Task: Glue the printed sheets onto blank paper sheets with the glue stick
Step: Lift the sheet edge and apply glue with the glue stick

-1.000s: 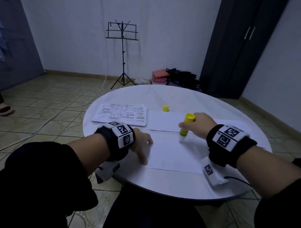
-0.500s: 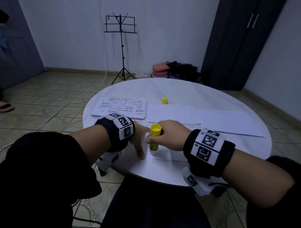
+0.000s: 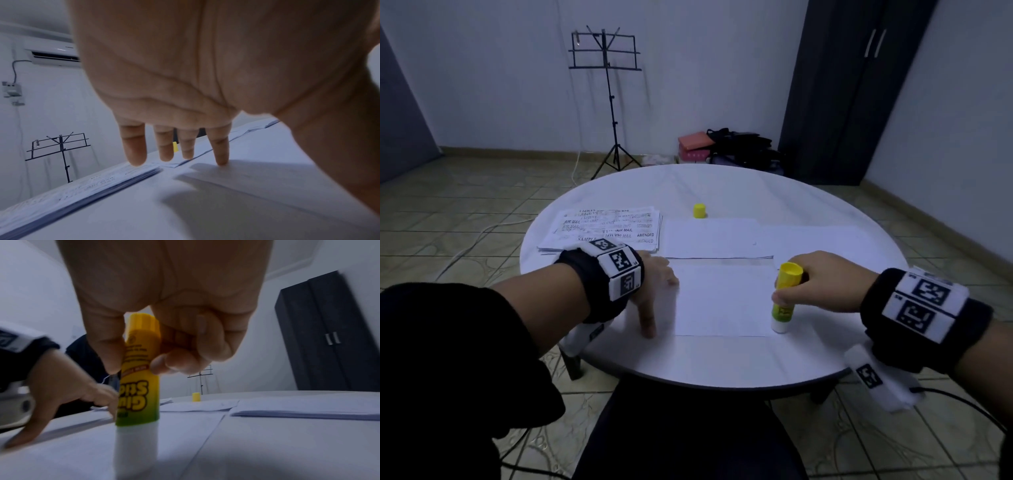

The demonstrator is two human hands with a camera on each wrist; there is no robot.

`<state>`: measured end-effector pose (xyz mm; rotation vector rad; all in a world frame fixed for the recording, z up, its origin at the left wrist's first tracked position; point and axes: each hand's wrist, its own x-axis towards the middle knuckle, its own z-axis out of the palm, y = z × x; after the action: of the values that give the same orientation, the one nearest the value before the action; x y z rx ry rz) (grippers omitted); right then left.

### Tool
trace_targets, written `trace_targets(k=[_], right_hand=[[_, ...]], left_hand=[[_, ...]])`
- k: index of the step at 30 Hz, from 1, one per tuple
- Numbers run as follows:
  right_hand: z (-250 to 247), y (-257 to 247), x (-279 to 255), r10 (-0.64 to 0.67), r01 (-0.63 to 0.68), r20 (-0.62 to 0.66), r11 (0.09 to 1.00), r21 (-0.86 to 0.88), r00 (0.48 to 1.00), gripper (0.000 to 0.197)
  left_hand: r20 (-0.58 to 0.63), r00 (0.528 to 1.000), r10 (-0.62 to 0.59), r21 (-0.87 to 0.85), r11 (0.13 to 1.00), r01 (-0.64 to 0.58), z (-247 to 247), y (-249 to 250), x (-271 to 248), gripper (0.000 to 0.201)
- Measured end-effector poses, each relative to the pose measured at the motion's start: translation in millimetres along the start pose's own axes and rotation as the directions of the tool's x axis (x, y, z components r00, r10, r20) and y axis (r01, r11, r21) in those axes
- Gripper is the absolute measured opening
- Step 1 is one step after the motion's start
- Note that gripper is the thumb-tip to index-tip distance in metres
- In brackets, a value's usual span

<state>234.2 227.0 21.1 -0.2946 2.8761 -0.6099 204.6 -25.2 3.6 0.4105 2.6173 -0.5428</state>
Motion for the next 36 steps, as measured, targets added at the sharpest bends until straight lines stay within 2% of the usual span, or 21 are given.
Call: trace_targets(k=[4, 7, 11, 15, 20, 23, 26, 29, 31, 34, 36], right_hand=[[-10.2, 6.4, 22.9, 0.087, -0.073, -0.125, 0.991, 0.114, 0.988, 0.032], [-10.8, 2.3, 41.3, 0.161, -0.127, -0.190, 0.976, 0.179, 0.969, 0.037], [-6.1, -2.5, 50.8, 0.170, -0.159, -0.152, 0.984, 0.080, 0.974, 0.033], [-3.6, -2.8, 37.5, 0.149, -0.147, -0.115, 0.989, 0.028, 0.982, 0.032], [-5.5, 2.8, 5.3, 0.102, -0.102, 0.006, 0.994, 0.043, 0.995, 0.030], [-8.5, 8.5, -7.4, 0.073, -0.080, 0.064, 0.990, 0.113, 0.995, 0.025], [-13.2, 20.3, -9.0, 0.085, -0.087, 0.016, 0.979, 0.182, 0.996, 0.015], [-16.3, 35.8, -1.9, 0.172, -0.147, -0.082, 0.957, 0.248, 0.982, 0.022], [-15.0, 43.5, 4.6, 0.233, -0.196, -0.095, 0.935, 0.297, 0.968, 0.030], [-14.0, 47.1, 11.4, 0.254, -0.232, -0.105, 0.954, 0.188, 0.961, 0.017], [-12.9, 47.6, 16.2, 0.275, -0.238, -0.131, 0.941, 0.242, 0.953, 0.018]], left_hand=[[0.062, 0.996, -0.063, -0.067, 0.995, 0.067, -3.7, 0.8, 0.1, 0.105], [0.078, 0.994, -0.082, -0.055, 0.995, 0.087, -6.4, 3.4, -1.0, 0.104], [0.085, 0.993, -0.083, -0.035, 0.996, 0.086, -8.6, 6.9, -1.9, 0.104], [0.072, 0.995, -0.070, -0.041, 0.996, 0.073, -8.0, 6.0, 0.8, 0.107], [0.057, 0.996, -0.065, -0.045, 0.997, 0.068, -6.9, 5.1, 2.9, 0.108], [0.045, 0.997, -0.057, -0.062, 0.996, 0.060, -6.0, 4.4, 1.2, 0.105], [0.011, 1.000, -0.024, -0.060, 0.998, 0.024, -2.8, 2.6, 0.9, 0.105], [0.010, 1.000, -0.010, -0.074, 0.997, 0.011, -0.8, 1.5, -0.1, 0.103], [0.025, 1.000, -0.002, -0.124, 0.992, 0.005, 0.3, 0.4, -0.5, 0.101], [0.024, 1.000, 0.008, -0.170, 0.985, -0.004, 3.4, -2.9, 1.2, 0.106], [0.024, 1.000, -0.002, -0.206, 0.978, 0.007, 5.5, -5.2, 2.9, 0.111]])
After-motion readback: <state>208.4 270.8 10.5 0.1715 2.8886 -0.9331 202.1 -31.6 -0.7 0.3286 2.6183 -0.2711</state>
